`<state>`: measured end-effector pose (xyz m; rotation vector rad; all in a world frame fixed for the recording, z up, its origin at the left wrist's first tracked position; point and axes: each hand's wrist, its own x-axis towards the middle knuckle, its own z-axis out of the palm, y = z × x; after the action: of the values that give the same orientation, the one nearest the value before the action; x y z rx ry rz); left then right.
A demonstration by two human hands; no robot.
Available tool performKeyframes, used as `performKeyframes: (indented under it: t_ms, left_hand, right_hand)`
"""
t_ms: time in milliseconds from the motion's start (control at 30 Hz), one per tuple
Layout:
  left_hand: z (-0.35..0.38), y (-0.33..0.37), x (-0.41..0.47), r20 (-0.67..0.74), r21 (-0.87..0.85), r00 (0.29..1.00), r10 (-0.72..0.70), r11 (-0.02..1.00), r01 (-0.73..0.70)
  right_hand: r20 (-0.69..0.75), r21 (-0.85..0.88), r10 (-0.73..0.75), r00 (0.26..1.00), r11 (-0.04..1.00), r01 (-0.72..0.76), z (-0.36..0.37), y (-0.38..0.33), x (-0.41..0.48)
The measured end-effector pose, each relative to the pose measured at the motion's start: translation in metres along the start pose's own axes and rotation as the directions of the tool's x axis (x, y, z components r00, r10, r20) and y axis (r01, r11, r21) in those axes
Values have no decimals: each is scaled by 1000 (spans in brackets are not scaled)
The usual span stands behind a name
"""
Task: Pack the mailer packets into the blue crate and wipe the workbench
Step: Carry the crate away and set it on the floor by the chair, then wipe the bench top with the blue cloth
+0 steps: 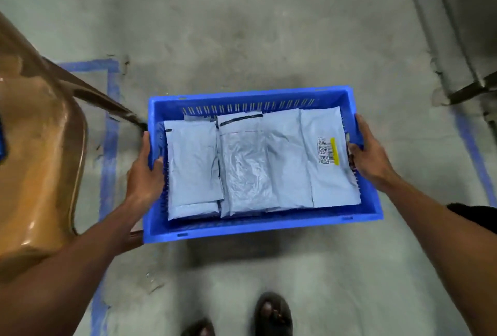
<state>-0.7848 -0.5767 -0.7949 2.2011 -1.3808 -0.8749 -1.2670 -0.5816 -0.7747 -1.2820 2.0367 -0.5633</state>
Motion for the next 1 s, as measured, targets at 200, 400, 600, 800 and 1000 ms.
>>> performKeyframes:
  t_ms: [200, 400, 600, 800, 1000]
  left_hand:
    - [31, -45, 33, 16, -88, 997, -70, 994, 71]
    - [36, -59, 45, 69, -111, 991, -114, 986, 121]
    - [7, -14, 24, 104, 103, 992, -72, 993, 61]
    - [-76, 79, -39, 260, 146, 960, 101, 979, -143]
    - [-226, 104, -88, 183, 188, 983, 24, 980, -59]
  right_hand:
    - [36, 13, 44, 998, 999, -45, 56, 24, 29]
    - [78, -30, 97, 992, 995, -95, 76, 24, 32]
    - [22, -277, 101, 995, 956, -91, 61, -23, 15]
    - [161, -164, -71, 984, 982, 98, 35, -164, -54]
    - [520, -105, -325, 790, 894, 436, 56, -348, -139]
